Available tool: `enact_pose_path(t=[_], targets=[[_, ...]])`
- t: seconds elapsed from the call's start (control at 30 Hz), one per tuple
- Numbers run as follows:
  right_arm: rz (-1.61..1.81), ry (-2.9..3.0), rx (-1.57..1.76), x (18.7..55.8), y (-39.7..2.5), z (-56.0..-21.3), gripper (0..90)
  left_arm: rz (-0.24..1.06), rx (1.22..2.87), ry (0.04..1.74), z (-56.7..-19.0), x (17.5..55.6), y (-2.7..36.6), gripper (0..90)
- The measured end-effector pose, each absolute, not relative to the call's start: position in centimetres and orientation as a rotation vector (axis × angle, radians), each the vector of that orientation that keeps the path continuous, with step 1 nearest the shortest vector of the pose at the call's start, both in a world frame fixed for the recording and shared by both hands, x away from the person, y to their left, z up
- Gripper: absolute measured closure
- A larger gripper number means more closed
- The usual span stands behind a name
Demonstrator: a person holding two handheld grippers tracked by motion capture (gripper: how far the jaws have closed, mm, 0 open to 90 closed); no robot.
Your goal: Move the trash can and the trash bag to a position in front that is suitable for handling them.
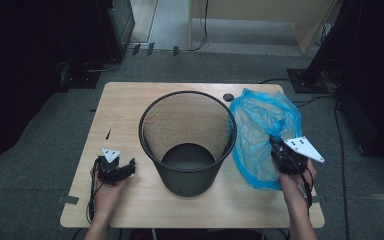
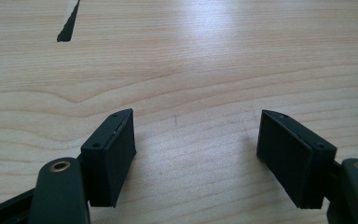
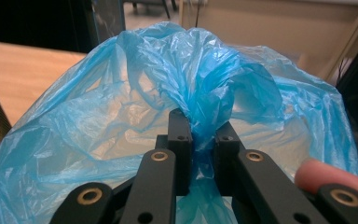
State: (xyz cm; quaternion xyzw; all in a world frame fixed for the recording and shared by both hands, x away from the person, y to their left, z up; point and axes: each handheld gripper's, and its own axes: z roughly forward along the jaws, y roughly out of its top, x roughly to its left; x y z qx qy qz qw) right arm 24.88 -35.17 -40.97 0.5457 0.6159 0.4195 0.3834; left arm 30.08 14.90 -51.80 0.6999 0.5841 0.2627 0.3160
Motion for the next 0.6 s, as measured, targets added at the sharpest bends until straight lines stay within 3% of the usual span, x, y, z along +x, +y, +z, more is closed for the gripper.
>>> enact_pose_path(t=[0.6], targets=[[1.097, 1.497, 1.203, 23.1, -34.1, -32.4, 82.8, 0.694, 1.844, 1.537, -51.8, 30.1, 14.9, 28.3]])
